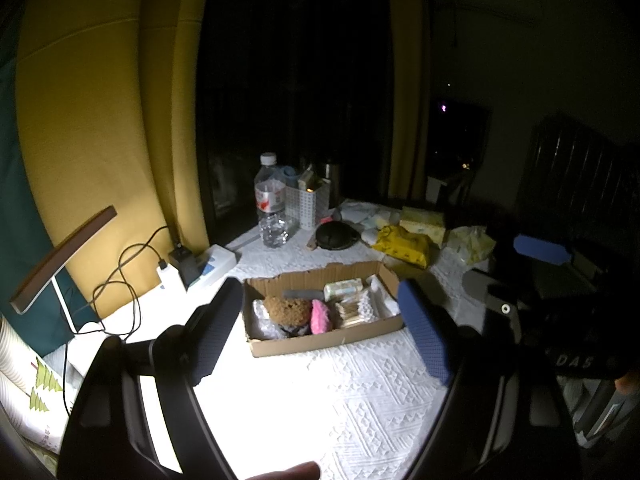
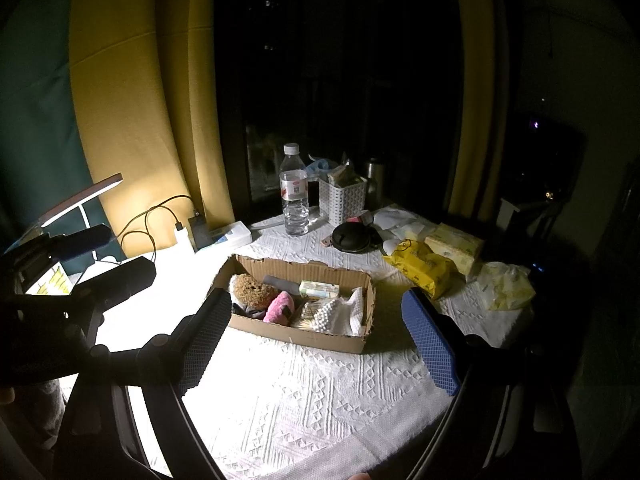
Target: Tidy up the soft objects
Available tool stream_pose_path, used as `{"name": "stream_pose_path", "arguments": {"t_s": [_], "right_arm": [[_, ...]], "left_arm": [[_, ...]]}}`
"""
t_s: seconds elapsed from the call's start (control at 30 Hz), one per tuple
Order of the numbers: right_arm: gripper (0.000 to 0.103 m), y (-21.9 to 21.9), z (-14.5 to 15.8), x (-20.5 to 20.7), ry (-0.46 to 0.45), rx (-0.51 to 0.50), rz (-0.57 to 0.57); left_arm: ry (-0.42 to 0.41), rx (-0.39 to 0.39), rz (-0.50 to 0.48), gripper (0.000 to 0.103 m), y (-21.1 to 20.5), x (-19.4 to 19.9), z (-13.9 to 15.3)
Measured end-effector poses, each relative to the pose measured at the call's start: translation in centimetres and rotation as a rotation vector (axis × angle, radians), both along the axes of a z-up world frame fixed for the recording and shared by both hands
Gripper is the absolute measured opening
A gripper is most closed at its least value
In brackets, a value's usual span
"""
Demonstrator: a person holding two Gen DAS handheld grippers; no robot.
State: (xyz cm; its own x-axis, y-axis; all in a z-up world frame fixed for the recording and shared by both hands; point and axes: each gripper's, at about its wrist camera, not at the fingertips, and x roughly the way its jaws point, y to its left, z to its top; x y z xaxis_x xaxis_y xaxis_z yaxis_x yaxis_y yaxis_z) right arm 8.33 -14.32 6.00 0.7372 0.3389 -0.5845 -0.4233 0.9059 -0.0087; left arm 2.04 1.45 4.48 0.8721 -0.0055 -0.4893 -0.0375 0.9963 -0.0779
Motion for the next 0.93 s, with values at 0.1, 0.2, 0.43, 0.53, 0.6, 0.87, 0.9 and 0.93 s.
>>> {"name": "stream_pose_path", "arguments": {"t_s": [0.1,0.2,0.43,0.53,0.6,0.87,0.9,0.93], "right_arm": [[0.089,-0.01,0.01,-0.01,0.0,-0.001,0.001],[0.089,-0.01,0.02,-0.03,-0.001,-0.001,0.001],[0.089,-0.01,0.03,-0.02,0.0,-0.002,0.001],[0.089,0.02,0.03,-0.04,-0.001,-0.002,0.001],[0.089,0.05,-0.01,-0.08,-0.001,-0.001,0.001],[0.089,0.08,-0.03,-0.1,-0.002,-0.001,0.0],[0.089,0.09,-0.04,-0.1,-0.002,-0.001,0.0],[0.089,0.08,-0.05,-0.09,-0.001,-0.001,0.0]], "left_arm": [[0.0,-0.001,-0.001,0.081,0.05,-0.02,0.0],[-0.001,0.0,-0.001,0.081,0.04,-0.01,-0.01],[0.0,-0.001,-0.001,0.081,0.04,-0.04,0.0],[0.0,-0.001,0.0,0.081,0.04,-0.05,0.0],[-0.001,0.0,-0.001,0.081,0.03,-0.05,0.01],[-0.018,0.005,-0.013,0.081,-0.4,-0.26,0.36],[-0.019,0.006,-0.014,0.081,-0.48,-0.27,0.4],[-0.02,0.005,-0.014,0.081,-0.53,-0.27,0.44]]}}
